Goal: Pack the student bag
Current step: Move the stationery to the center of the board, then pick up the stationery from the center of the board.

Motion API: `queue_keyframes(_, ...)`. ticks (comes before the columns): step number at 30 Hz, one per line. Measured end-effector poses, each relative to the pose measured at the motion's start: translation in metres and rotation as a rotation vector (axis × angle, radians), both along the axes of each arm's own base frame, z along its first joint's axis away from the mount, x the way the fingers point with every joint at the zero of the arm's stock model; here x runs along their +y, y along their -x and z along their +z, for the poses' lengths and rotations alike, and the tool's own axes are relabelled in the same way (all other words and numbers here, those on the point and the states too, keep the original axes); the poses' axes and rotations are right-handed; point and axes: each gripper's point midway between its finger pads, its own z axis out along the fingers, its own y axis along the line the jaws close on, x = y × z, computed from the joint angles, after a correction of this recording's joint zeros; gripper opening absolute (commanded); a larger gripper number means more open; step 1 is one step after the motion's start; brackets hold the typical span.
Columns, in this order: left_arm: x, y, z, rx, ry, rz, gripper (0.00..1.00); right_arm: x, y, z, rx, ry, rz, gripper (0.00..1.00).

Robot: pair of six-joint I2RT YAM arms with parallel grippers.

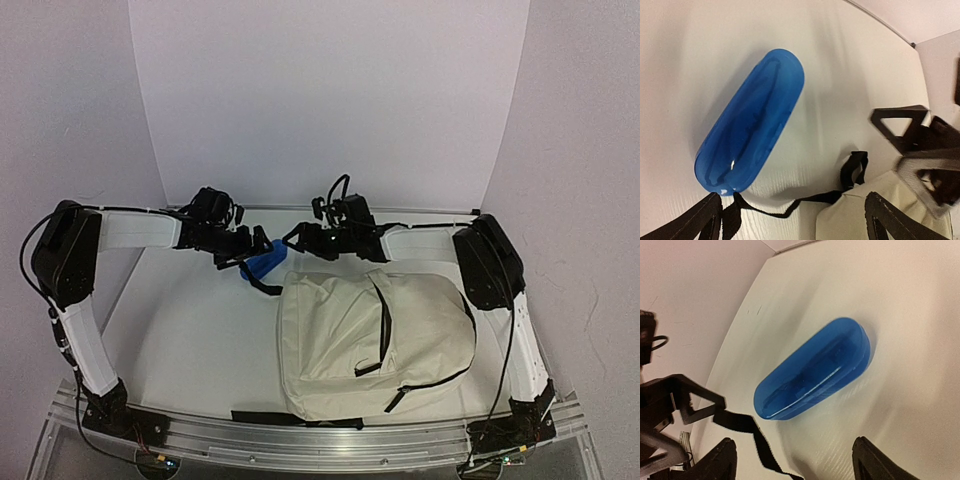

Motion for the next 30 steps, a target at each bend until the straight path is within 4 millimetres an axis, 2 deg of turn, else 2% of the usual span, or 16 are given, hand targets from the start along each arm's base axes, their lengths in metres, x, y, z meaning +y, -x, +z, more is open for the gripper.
queue_keyframes(5, 0.003, -0.021, -0.029, 0.003, -0.175, -0.042, 1.00, -0.030, -0.009, 0.056, -0.106, 0.006, -0.110, 0.90)
queue_keyframes(8, 0.003, -0.032, -0.043, -0.009, -0.265, -0.085, 1.00, -0.051, -0.009, 0.079, -0.145, 0.011, -0.152, 0.92)
queue_keyframes(10, 0.003, -0.037, -0.047, -0.016, -0.303, -0.109, 1.00, -0.060, -0.006, 0.087, -0.160, 0.017, -0.166, 0.93)
queue_keyframes(12, 0.003, -0.048, -0.052, -0.039, -0.361, -0.139, 1.00, -0.079, 0.000, 0.098, -0.175, 0.030, -0.191, 0.94)
queue_keyframes(17, 0.001, -0.061, -0.055, -0.078, -0.424, -0.193, 1.00, -0.100, 0.015, 0.107, -0.187, 0.044, -0.216, 0.94)
queue_keyframes(21, -0.002, -0.066, -0.062, -0.077, -0.454, -0.241, 0.98, -0.113, 0.027, 0.103, -0.175, 0.065, -0.229, 0.95)
queue_keyframes(26, -0.002, -0.061, -0.071, -0.057, -0.474, -0.283, 0.72, -0.129, 0.038, 0.106, -0.175, 0.079, -0.255, 0.95)
queue_keyframes(27, -0.001, -0.060, -0.072, -0.058, -0.479, -0.291, 0.70, -0.131, 0.040, 0.109, -0.178, 0.077, -0.259, 0.95)
queue_keyframes(30, -0.002, -0.060, -0.072, -0.063, -0.484, -0.303, 0.72, -0.139, 0.043, 0.126, -0.199, 0.061, -0.278, 0.96)
